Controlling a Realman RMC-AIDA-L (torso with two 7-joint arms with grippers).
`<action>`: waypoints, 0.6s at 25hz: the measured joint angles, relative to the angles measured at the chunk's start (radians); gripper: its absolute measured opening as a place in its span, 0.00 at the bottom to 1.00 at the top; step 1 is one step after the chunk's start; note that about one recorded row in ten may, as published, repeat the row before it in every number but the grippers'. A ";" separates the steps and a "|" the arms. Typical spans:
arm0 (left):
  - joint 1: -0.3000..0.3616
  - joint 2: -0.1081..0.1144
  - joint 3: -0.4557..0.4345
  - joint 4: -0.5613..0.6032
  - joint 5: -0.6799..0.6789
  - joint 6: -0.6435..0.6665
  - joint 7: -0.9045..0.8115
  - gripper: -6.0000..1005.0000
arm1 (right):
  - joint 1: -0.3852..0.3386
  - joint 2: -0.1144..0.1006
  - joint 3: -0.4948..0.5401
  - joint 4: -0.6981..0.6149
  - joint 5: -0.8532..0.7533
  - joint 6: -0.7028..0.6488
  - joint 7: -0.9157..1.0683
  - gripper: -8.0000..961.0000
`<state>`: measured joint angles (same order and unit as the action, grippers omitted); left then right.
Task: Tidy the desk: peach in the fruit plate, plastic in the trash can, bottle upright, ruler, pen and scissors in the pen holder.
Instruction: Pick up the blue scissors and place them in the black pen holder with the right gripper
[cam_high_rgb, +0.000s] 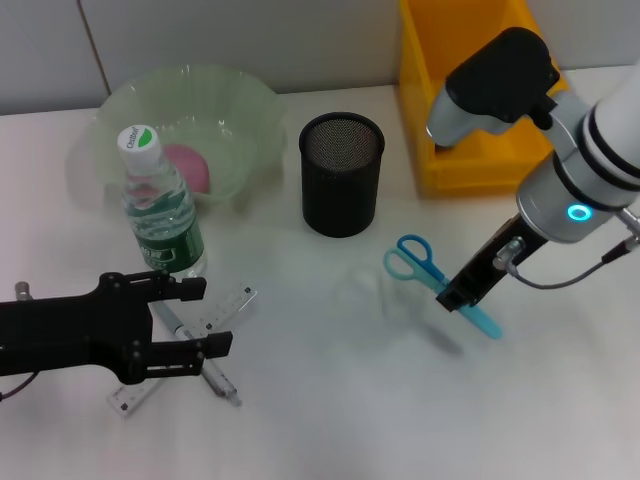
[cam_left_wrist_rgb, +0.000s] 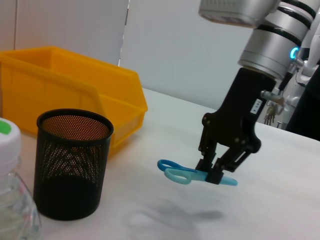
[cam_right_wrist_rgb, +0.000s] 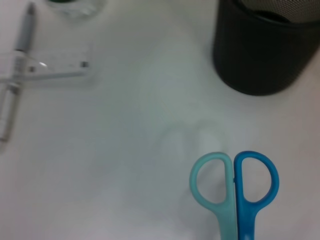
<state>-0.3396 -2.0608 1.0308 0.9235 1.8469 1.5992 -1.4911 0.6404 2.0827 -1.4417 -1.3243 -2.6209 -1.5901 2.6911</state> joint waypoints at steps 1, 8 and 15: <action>0.000 0.001 -0.001 0.000 0.000 -0.001 0.000 0.77 | -0.012 0.000 0.003 -0.011 0.016 0.004 -0.018 0.22; -0.002 0.001 -0.001 0.000 0.000 -0.016 0.000 0.77 | -0.094 0.001 0.021 -0.083 0.102 0.053 -0.153 0.22; -0.005 0.001 -0.002 0.000 0.001 -0.016 0.000 0.77 | -0.164 0.002 0.055 -0.144 0.270 0.122 -0.348 0.22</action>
<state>-0.3445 -2.0600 1.0292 0.9235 1.8483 1.5829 -1.4911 0.4768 2.0845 -1.3871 -1.4687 -2.3506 -1.4684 2.3429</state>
